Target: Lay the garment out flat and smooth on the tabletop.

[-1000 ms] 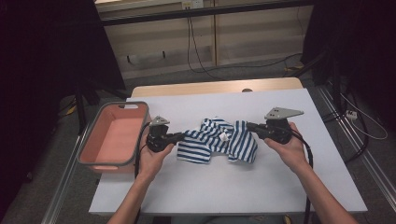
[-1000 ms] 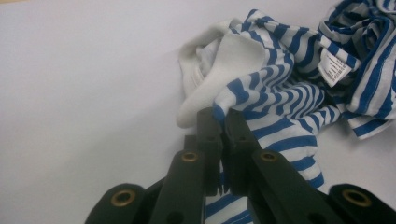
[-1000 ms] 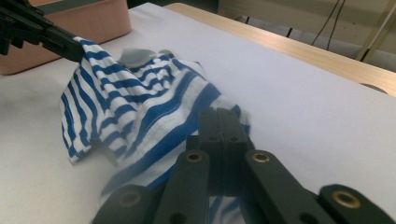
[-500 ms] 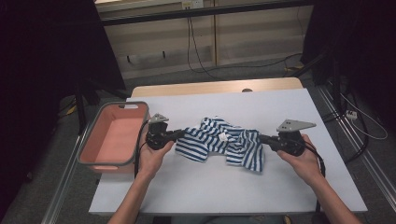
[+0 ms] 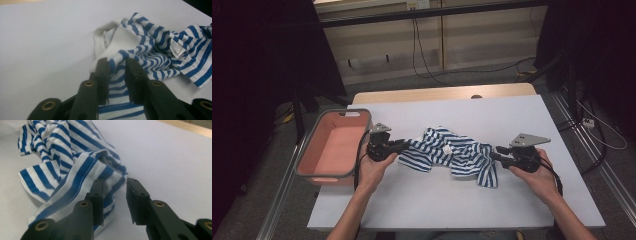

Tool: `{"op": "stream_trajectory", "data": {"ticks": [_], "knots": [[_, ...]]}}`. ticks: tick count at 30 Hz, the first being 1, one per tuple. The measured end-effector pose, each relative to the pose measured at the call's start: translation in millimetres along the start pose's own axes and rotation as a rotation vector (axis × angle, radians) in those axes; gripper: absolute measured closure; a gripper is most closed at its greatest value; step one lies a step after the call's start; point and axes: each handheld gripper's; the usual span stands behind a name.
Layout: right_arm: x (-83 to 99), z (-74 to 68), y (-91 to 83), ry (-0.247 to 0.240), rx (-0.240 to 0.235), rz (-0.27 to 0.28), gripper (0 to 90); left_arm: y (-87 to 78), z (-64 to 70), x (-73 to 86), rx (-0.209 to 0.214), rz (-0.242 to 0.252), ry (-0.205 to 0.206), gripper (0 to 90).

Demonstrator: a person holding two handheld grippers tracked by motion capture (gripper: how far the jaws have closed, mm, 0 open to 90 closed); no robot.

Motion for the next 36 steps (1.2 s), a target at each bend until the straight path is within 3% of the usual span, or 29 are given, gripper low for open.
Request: {"op": "stream_trajectory", "data": {"ticks": [3,7,10,17,21,28,30,33,36], "knots": [[-7.6,-1.5,-3.1,0.001,0.008,0.032,57.0,-1.0,1.3,-1.5,-0.010,0.010,0.010,63.3],[-21.6,-9.4,-2.5,-0.020,-0.013,0.063,55.3,1.8,2.5,-1.0,-0.013,-0.001,0.011,61.4],[-29.8,-20.1,8.2,-0.042,-0.045,0.058,56.0,2.9,2.7,-1.0,-0.011,-0.003,0.010,61.7],[-53.0,-44.0,47.6,-0.069,-0.100,0.033,61.4,0.3,4.8,-2.8,-0.007,0.010,0.020,61.7],[-67.5,-55.5,69.4,-0.077,-0.127,0.028,61.9,-2.4,3.4,-3.2,-0.018,0.017,0.027,57.3],[-74.7,-74.8,104.1,-0.119,-0.151,-0.019,59.9,5.2,5.0,-0.5,-0.010,-0.021,0.034,56.9],[-73.4,-78.0,109.4,-0.127,-0.146,-0.030,63.9,8.5,5.4,0.5,-0.011,-0.036,0.042,56.9],[-69.3,-77.2,113.9,-0.141,-0.144,-0.063,83.8,13.7,4.9,3.8,-0.003,-0.064,0.037,57.9],[-67.5,-71.8,109.6,-0.138,-0.139,-0.064,87.7,14.9,4.7,5.9,0.012,-0.073,0.031,61.2]]}}
Point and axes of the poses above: each handheld gripper's, and its own axes: y roughly forward along the jaws, x roughly out of its underside, z roughly to its right, and after that the axes turned 9 degrees about y, right-handed
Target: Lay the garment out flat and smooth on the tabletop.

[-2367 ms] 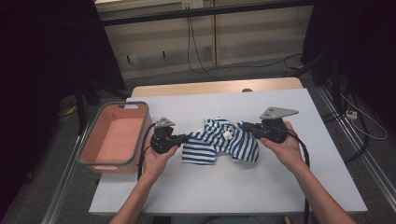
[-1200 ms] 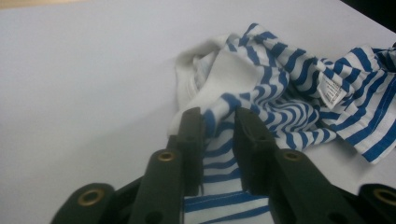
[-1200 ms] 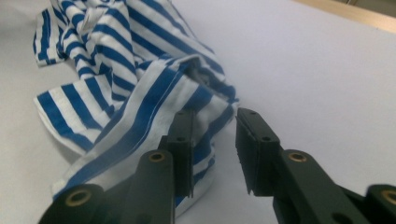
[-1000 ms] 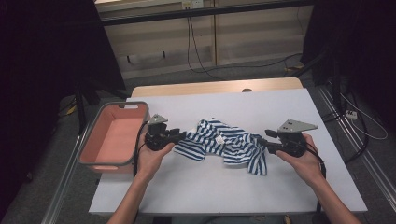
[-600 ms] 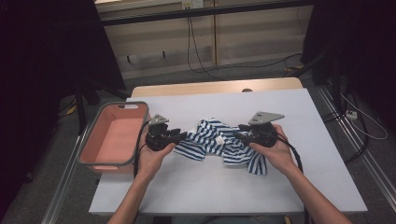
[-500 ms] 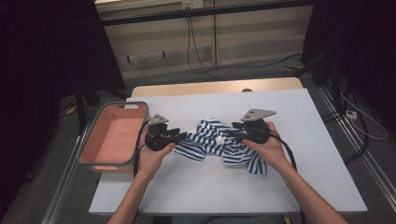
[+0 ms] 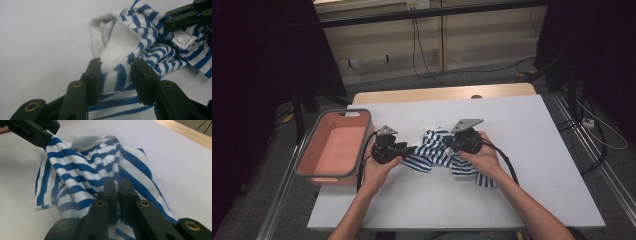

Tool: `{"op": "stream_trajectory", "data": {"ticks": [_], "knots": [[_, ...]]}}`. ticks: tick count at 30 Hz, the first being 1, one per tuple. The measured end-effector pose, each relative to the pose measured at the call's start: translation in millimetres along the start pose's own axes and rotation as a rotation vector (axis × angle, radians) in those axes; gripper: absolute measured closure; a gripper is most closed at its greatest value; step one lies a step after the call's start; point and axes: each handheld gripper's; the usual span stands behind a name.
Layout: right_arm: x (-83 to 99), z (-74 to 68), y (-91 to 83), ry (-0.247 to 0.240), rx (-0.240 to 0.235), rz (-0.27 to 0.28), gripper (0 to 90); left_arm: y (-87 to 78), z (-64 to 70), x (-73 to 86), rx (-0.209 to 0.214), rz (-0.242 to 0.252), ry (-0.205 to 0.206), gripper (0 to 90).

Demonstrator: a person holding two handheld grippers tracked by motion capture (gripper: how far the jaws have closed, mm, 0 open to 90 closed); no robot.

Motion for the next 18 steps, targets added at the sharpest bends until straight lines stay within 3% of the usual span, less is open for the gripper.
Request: {"op": "stream_trajectory", "data": {"ticks": [10,18], "knots": [[7.4,24.6,-37.7,0.053,0.051,0.073,88.6,8.7,4.6,4.5,0.021,-0.039,0.014,62.0],[8.8,45.0,-60.0,0.102,0.097,0.132,88.7,17.5,13.2,6.7,0.063,-0.097,0.053,79.4]]}}
Point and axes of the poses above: each handheld gripper's, and its own axes: y roughly forward along the jaws, x roughly out of its underside, z roughly to its right, and after that the axes turned 9 degrees about y, right-handed
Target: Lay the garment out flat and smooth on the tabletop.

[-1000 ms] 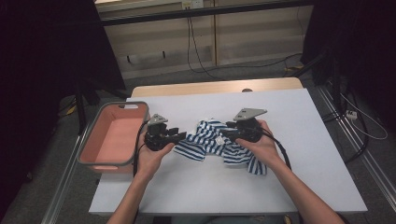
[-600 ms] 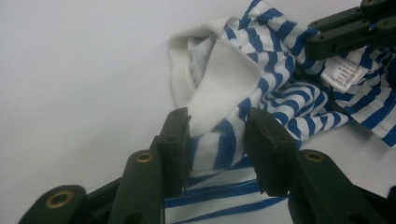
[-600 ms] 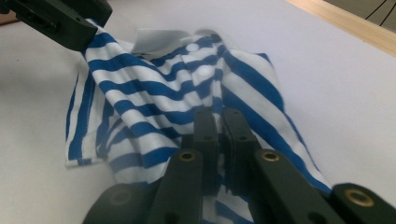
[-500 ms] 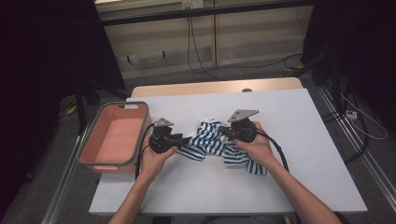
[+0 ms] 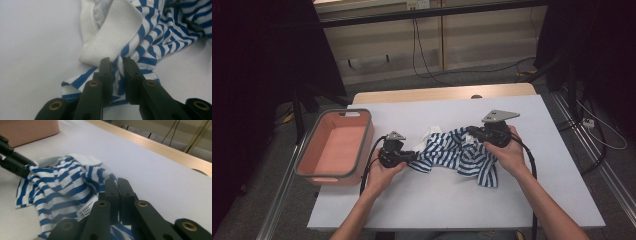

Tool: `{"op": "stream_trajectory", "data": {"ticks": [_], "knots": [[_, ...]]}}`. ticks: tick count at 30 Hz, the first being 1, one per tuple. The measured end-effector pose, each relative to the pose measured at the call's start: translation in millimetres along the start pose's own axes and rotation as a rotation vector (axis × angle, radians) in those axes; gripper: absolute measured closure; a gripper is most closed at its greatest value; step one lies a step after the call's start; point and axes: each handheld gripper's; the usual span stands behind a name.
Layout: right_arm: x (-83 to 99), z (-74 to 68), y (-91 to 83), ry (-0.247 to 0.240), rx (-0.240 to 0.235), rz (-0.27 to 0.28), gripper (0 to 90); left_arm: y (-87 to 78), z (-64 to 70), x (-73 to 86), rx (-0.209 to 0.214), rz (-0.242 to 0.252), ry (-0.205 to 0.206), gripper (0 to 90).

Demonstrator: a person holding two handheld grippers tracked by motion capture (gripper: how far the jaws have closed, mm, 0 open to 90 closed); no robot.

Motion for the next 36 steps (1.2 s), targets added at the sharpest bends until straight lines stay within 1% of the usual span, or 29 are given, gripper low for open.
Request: {"op": "stream_trajectory", "data": {"ticks": [2,4,9,12,16,17,18,19,21,23,24,25,27,28,29,30,32,34,36], "knots": [[-0.7,6.9,-4.9,0.008,0.020,0.011,88.7,-0.3,1.6,-0.6,-0.001,-0.003,0.005,80.5],[-1.2,15.5,-10.6,0.027,0.037,0.027,88.7,-1.4,2.2,-1.3,0.004,0.000,0.011,81.2],[-1.3,37.0,-27.8,0.077,0.089,0.064,88.7,-2.1,3.0,-1.8,0.003,0.006,0.010,81.9],[0.6,48.8,-37.5,0.093,0.120,0.081,88.8,-2.0,4.3,-2.5,0.007,0.006,0.020,82.3],[4.5,61.2,-50.2,0.120,0.165,0.087,88.8,-3.0,7.2,-4.1,0.005,0.006,0.031,82.7],[6.4,63.7,-53.0,0.126,0.177,0.084,88.8,-3.5,7.7,-4.1,0.005,0.010,0.026,82.7],[9.0,66.7,-55.7,0.123,0.184,0.082,88.8,-4.2,7.6,-4.3,0.002,0.012,0.030,82.7],[12.0,68.9,-58.7,0.132,0.193,0.076,88.8,-4.7,7.6,-4.3,0.002,0.016,0.024,82.7],[17.2,75.1,-64.1,0.144,0.217,0.073,88.8,-5.9,7.2,-4.3,0.005,0.017,0.025,82.8],[20.2,80.4,-68.9,0.166,0.224,0.077,88.8,-7.1,8.8,-4.6,0.013,0.024,0.027,82.9],[22.5,82.0,-71.4,0.171,0.223,0.075,88.8,-7.5,10.0,-5.2,0.017,0.020,0.037,82.9],[24.9,81.4,-72.6,0.165,0.222,0.068,88.8,-7.5,11.8,-5.3,0.020,0.017,0.044,82.9],[32.0,77.7,-74.7,0.137,0.225,0.040,88.8,-6.5,16.5,-4.2,0.026,0.007,0.057,82.8],[36.6,75.9,-76.3,0.130,0.224,0.026,88.8,-5.9,19.1,-3.2,0.031,-0.005,0.077,82.8],[41.7,74.6,-78.1,0.134,0.214,0.018,88.8,-4.8,22.9,-1.2,0.036,-0.017,0.085,82.8],[46.9,73.8,-80.3,0.136,0.206,0.009,88.8,-3.8,25.9,1.6,0.041,-0.031,0.106,82.8],[56.9,71.2,-84.2,0.132,0.202,-0.014,88.8,-1.2,32.2,8.0,0.050,-0.054,0.125,82.7],[66.4,67.0,-87.1,0.108,0.210,-0.040,88.7,0.1,36.0,11.0,0.053,-0.070,0.137,82.7],[75.4,63.0,-89.3,0.092,0.204,-0.059,88.7,-0.1,38.4,11.1,0.050,-0.075,0.141,82.7]]}}
Point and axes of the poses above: each handheld gripper's, and its own axes: y roughly forward along the jaws, x roughly out of its underside, z roughly to its right, and after that the axes turned 9 degrees about y, right-handed
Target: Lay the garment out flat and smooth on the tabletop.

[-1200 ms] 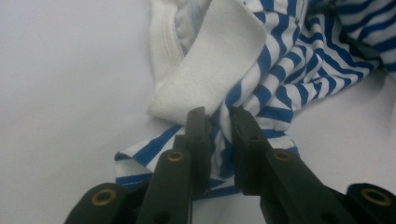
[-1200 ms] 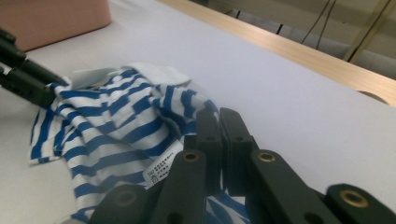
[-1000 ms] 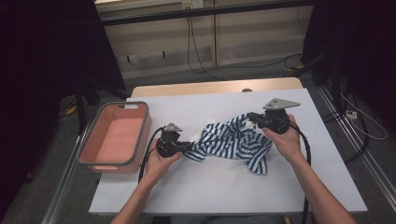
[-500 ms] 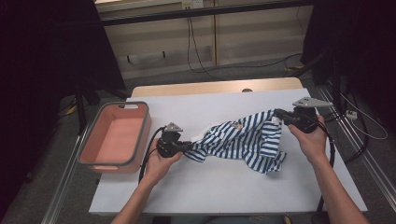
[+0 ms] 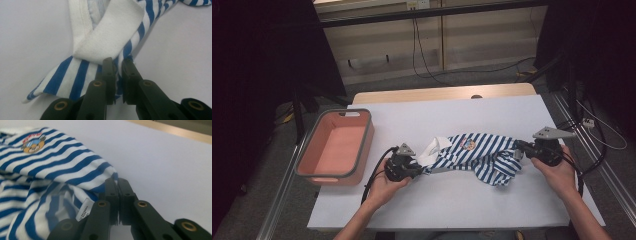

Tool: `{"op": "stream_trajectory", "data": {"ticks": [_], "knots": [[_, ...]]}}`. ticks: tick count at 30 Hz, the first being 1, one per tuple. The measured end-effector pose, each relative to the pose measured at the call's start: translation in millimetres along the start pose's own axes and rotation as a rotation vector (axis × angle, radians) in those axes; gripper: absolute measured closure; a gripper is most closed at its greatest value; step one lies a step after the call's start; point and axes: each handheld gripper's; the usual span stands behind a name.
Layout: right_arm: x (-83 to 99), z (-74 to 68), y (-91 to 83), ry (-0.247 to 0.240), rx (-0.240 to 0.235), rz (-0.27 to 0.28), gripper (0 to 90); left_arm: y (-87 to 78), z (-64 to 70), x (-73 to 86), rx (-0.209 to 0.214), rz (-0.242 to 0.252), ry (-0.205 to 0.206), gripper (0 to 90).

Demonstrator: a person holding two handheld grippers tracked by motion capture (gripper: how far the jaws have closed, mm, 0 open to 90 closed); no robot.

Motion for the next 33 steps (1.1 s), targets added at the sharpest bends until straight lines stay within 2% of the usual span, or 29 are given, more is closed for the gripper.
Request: {"op": "stream_trajectory", "data": {"ticks": [4,9,11,13,14,17,20,22,23,24,30,33], "knots": [[14.3,-1.4,-2.5,0.007,-0.009,-0.011,88.6,-0.7,4.5,6.4,0.017,-0.010,0.012,82.7],[22.1,-6.5,7.1,-0.012,-0.014,-0.059,86.3,-0.7,5.7,10.4,0.013,0.004,-0.007,79.5],[20.1,-9.3,7.5,-0.020,-0.005,-0.052,80.4,-0.7,5.3,11.3,0.011,0.011,-0.003,77.2],[17.5,-10.4,6.6,-0.022,0.000,-0.037,70.4,-2.9,5.2,10.8,0.002,0.021,0.000,73.0],[15.0,-11.0,6.0,-0.019,0.000,-0.028,64.3,-4.9,4.4,10.3,-0.002,0.029,-0.004,71.0],[5.6,-14.8,6.0,-0.023,-0.012,-0.006,59.4,-10.4,-0.7,9.6,0.004,0.072,-0.037,64.7],[-7.2,-23.9,10.0,-0.045,-0.034,0.009,56.0,-13.9,-5.1,10.2,-0.019,0.092,-0.062,56.0],[-16.1,-31.2,14.7,-0.060,-0.053,0.017,53.6,-14.9,-7.6,10.7,-0.043,0.095,-0.063,47.3],[-19.5,-34.0,16.6,-0.062,-0.060,0.020,53.7,-15.1,-9.0,11.1,-0.069,0.094,-0.069,42.2],[-25.0,-38.5,20.1,-0.067,-0.065,0.030,53.6,-15.3,-9.7,11.4,-0.068,0.093,-0.074,37.2],[-53.8,-56.2,37.1,-0.083,-0.097,0.060,55.5,-18.1,-12.0,12.5,-0.093,0.102,-0.071,30.7],[-64.4,-64.4,49.2,-0.096,-0.113,0.045,59.0,-18.0,-13.7,13.7,-0.103,0.098,-0.079,28.7]]}}
Point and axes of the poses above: each handheld gripper's, and its own axes: y roughly forward along the jaws, x roughly out of its underside, z roughly to its right, and after that the axes turned 9 degrees about y, right-handed
